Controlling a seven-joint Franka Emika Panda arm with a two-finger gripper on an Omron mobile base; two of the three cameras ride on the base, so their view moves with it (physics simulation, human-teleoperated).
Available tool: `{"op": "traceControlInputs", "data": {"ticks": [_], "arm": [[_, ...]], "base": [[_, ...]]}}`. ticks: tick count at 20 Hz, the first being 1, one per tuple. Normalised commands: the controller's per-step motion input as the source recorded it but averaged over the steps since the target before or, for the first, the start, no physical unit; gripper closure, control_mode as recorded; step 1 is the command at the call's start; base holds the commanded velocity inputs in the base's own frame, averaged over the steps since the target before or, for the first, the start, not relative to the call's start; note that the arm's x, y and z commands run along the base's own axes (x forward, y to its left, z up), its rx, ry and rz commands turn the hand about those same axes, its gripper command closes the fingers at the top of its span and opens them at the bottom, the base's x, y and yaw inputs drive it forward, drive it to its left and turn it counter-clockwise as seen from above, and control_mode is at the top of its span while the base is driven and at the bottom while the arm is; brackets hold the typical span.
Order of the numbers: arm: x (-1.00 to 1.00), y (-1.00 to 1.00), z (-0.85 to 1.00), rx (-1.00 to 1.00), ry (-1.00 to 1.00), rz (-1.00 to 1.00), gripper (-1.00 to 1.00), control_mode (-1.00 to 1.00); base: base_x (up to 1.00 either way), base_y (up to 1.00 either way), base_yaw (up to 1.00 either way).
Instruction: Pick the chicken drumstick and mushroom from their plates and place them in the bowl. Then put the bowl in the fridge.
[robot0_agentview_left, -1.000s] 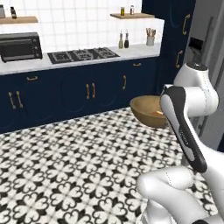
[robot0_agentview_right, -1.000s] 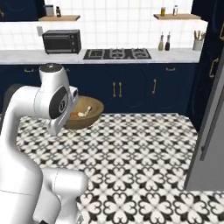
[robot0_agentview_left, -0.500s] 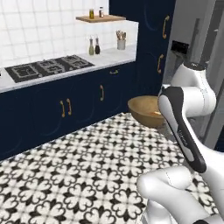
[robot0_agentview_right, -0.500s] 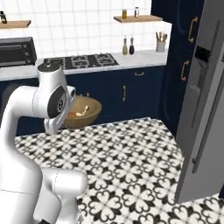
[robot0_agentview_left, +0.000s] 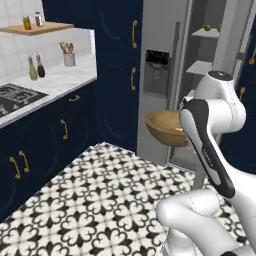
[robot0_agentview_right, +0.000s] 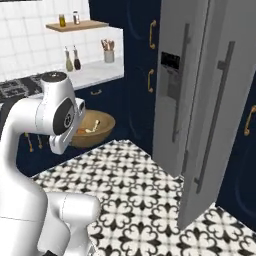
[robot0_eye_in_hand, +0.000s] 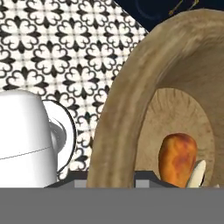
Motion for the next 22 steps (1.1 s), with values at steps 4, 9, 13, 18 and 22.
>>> {"op": "traceControlInputs", "data": {"ticks": [4,9,13,18,22], "arm": [[0.0,0.0,0.0,0.0,0.0,0.0,1.0,1.0],[0.0,0.0,0.0,0.0,0.0,0.0,1.0,1.0],[0.0,0.0,0.0,0.0,0.0,0.0,1.0,1.0],[0.0,0.0,0.0,0.0,0.0,0.0,1.0,1.0],[0.0,0.0,0.0,0.0,0.0,0.0,1.0,1.0]], "base": [[0.77,0.65,-0.68],[0.78,0.66,-0.67],[0.84,0.68,-0.65],[0.9,0.72,-0.63],[0.97,0.23,-0.39]]}}
